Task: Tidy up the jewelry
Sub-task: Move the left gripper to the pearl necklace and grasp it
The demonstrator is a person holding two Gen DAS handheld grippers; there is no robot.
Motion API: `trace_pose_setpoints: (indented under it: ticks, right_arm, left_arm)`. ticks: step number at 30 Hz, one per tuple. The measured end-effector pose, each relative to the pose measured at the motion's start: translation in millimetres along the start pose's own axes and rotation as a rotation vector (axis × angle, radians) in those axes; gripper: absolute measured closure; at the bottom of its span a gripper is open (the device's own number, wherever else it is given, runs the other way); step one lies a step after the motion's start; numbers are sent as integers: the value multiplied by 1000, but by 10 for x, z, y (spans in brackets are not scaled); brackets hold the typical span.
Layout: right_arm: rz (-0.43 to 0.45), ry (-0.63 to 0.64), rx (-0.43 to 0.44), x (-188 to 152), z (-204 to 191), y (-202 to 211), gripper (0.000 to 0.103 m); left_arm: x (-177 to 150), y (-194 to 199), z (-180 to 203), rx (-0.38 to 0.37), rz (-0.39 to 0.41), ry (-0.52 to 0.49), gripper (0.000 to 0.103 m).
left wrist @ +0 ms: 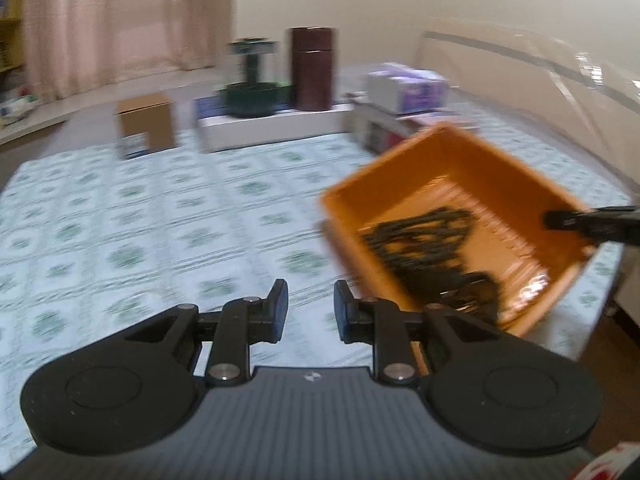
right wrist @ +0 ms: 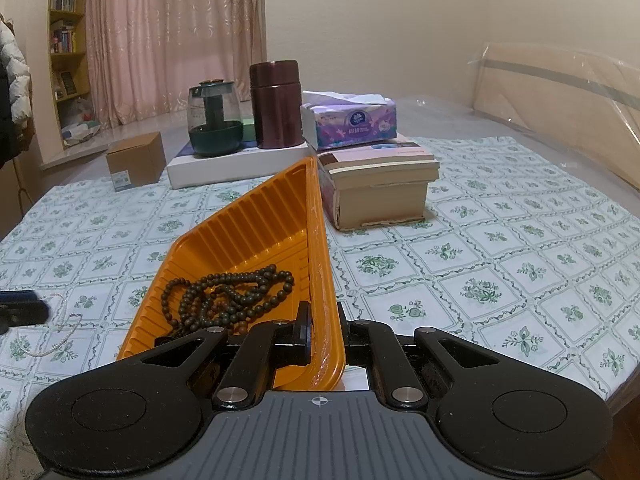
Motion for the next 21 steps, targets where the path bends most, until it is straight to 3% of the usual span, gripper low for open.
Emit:
trace_pose_setpoints:
  ticks: [6, 14, 21]
  right_arm:
    - [-1, 3, -2, -7, -3, 3, 95]
    - [-3, 12, -9, -5, -20, -10, 95]
    - [-10, 21, -20, -14, -21, -35, 96]
  left_arm:
    - [-253, 120, -508, 144, -30, 30, 81]
    - [-550, 147, -822, 237, -68, 28, 81]
    - [-623, 3, -1105, 344, -57, 139, 81]
Point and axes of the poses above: each gripper's, at about its wrist camera, not at the fingertips, and y roughly against the way its jaws point, z to its right, x to its top, the point moved 3 cm from there along -y, roughly the way its jaws point, and after that the axes turned 5 degrees about z, right-handed, at the moved point
